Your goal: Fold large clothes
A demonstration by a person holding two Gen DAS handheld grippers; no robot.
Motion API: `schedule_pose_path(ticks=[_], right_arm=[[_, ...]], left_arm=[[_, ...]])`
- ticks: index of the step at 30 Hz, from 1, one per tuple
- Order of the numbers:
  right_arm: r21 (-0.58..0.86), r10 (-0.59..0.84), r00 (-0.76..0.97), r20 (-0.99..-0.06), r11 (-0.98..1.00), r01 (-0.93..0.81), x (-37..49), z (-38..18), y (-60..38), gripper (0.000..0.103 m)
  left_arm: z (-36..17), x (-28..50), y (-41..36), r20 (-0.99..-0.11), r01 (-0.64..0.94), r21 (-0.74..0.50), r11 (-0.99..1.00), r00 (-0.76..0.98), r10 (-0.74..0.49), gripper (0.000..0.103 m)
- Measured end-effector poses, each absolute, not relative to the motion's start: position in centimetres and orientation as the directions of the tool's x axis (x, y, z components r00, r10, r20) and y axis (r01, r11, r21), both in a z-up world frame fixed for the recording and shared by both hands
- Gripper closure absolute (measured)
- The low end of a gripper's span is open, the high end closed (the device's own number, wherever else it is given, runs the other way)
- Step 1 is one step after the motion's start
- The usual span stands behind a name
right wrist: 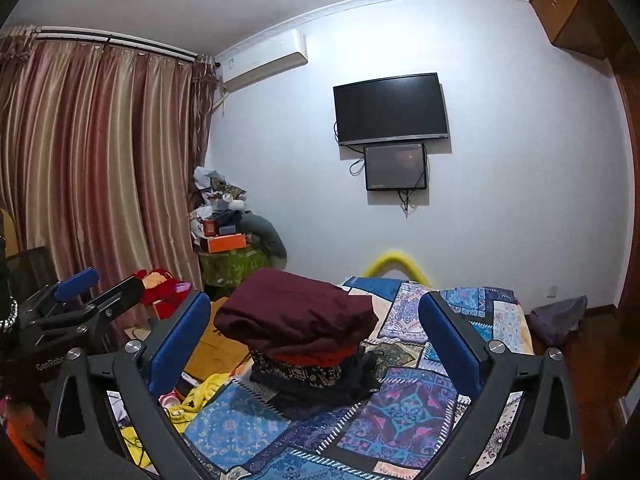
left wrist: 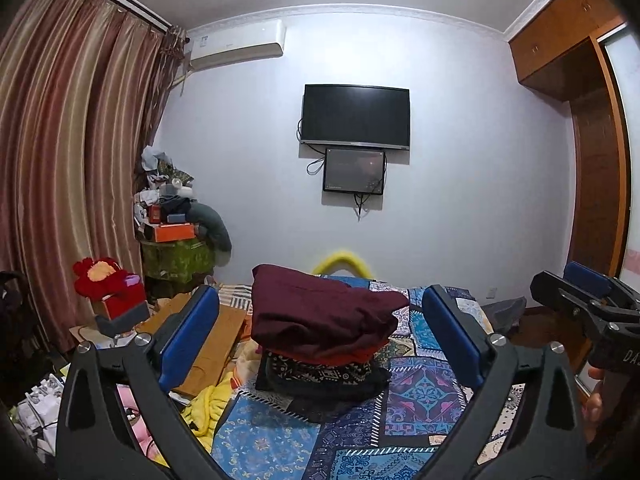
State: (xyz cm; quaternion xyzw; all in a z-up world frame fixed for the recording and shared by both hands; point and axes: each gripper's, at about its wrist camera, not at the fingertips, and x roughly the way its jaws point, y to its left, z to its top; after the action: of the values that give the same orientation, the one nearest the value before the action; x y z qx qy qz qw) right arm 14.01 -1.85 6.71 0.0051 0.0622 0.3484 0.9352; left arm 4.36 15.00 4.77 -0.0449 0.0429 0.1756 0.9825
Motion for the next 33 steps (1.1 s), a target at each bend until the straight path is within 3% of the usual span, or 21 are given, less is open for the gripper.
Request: schedule_pose_path(ticks=[33], right_arm=[[0.042,0.646,0.75,-0.146,0.761,-0.647,13.95,6.85,-1.79,0.0]], left_arm=[[3.91,4.86,15.36,-0.122,-0.335,-0.074,0.939,0.938,0.325,0.001]])
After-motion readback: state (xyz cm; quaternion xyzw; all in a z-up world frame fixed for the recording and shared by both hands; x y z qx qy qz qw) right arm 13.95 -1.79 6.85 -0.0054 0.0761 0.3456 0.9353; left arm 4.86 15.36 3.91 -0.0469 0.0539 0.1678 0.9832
